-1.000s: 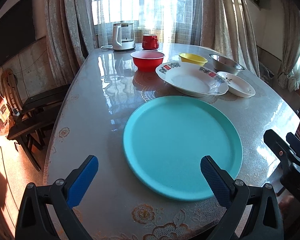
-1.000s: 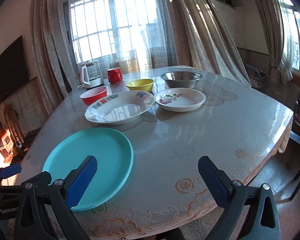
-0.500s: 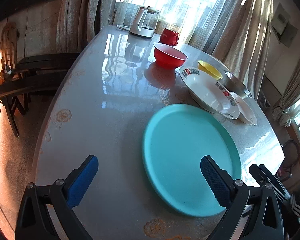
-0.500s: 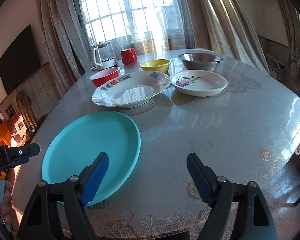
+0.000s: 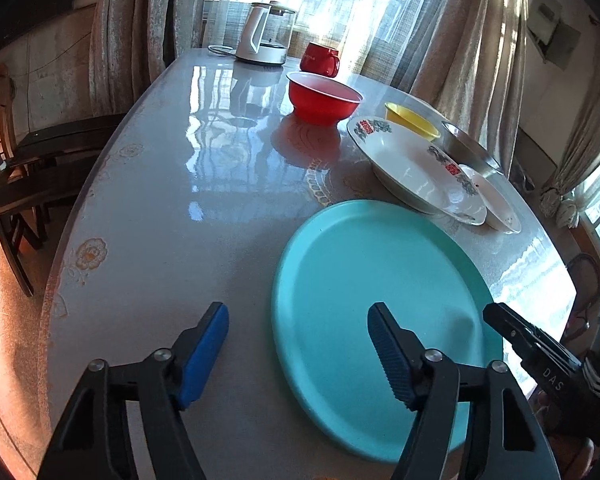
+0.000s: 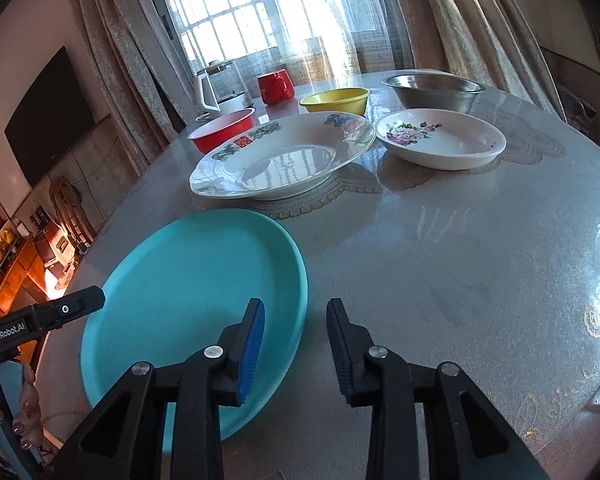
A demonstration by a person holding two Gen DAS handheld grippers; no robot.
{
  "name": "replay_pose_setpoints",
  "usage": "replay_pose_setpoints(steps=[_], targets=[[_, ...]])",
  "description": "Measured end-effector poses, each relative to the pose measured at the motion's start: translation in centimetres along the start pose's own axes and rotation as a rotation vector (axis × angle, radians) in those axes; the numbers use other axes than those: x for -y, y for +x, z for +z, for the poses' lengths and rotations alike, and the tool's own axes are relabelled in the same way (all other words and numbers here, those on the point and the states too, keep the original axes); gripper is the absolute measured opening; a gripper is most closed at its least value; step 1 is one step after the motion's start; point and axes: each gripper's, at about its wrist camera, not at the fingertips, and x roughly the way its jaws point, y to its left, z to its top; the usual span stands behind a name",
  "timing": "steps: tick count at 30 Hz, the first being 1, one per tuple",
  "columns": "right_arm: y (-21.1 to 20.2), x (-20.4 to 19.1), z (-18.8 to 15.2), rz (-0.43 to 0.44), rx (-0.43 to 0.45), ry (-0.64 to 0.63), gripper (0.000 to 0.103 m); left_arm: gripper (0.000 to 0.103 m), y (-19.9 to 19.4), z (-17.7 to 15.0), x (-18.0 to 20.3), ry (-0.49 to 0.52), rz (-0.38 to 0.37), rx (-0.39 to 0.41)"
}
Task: Organize plates and bowls
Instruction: 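Close the right gripper on the teal plate rim while the left gripper also grips it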
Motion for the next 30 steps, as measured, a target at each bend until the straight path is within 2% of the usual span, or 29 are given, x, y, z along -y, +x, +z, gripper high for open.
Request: replay_pose_setpoints(steps=[1,3,5,10,18,30], targets=[[0.1,-0.1,0.1,0.004,-0.002,-0.004,0.025,0.067,-0.1,-0.2,0.1,0.01,0.007,0.012],[0.2,-0.2,0.0,-0.005,0.001,-0.012,0.023,0.053,0.1,-0.3,0.3,0.031,0.0,0.018],[0.4,-0.2,0.1,-0.006,0.0,-0.015,0.016,0.039,0.1,-0.5,0.7,0.065,0.024,0.021],[0.2,0.7,0.1,0.022,-0.003,0.029,0.01,0.025,0.2,-0.6,1.1,0.112,0.082,0.022],[-1.3,2.9,-0.1,0.025,0.004,0.116,0.01,0.024,0.2,-1.2,3.4,0.157,0.036,0.002],[-3.8,8.2,0.7,-0.065,0.054,0.202,0.01,0.024,2.4,-1.0,9.4,0.251,-0.025,-0.023]])
